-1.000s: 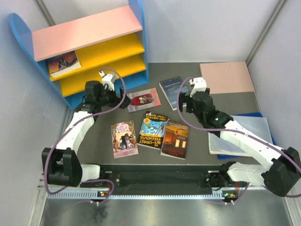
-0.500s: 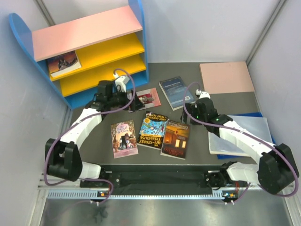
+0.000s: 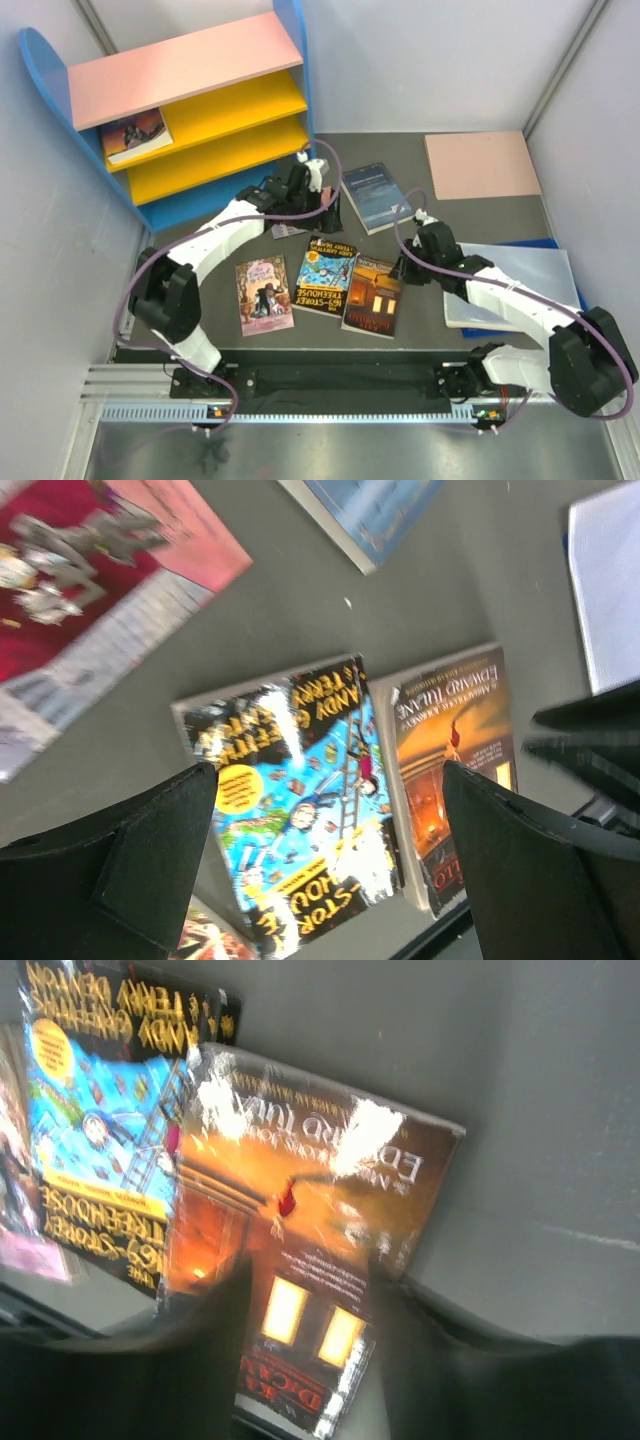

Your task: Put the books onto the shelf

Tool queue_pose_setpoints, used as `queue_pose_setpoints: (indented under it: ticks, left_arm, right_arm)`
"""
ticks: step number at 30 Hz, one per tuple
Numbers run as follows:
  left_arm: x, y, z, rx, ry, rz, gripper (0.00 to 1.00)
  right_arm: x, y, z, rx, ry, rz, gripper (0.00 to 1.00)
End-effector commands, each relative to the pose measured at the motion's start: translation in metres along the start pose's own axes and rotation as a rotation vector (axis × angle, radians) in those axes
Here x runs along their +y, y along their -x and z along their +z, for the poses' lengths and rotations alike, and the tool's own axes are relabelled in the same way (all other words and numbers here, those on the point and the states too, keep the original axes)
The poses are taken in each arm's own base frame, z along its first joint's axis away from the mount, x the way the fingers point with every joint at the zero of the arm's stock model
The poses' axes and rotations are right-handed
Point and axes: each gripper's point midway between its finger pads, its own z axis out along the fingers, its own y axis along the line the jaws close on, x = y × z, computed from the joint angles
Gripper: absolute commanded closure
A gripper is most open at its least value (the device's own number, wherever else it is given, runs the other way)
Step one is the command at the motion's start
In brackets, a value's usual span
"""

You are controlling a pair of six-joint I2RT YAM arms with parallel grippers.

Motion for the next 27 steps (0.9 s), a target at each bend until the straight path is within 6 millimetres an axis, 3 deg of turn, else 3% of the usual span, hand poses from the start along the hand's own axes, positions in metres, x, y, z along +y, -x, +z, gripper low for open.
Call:
queue_pose_setpoints:
  ticks: [1,9,17,27]
  left_arm:
    - [-0.025,-0.024,0.021,0.069,-0.018,0.01,0.01]
    - [-0.06,-0.068,0.054,0.17,-0.057,0.038,0.01]
    - [-0.067,-0.105,0.075,0.252,-0.085,0.032,0.1]
    - [-0.079,-0.143,0.099,0.331,-0.125,0.015,0.12]
  right_arm:
    - [0.01,-0.005,-0.002,0.005,0.07,0.04,0.99]
    - [-0.001,-0.02,0.018,0.122,-0.007,0.051,1.0]
    - [-0.025,-0.046,0.043,0.266,-0.124,0.066,1.0]
    - [-0.034,-0.041,0.039,0.25,-0.194,0.071,1.0]
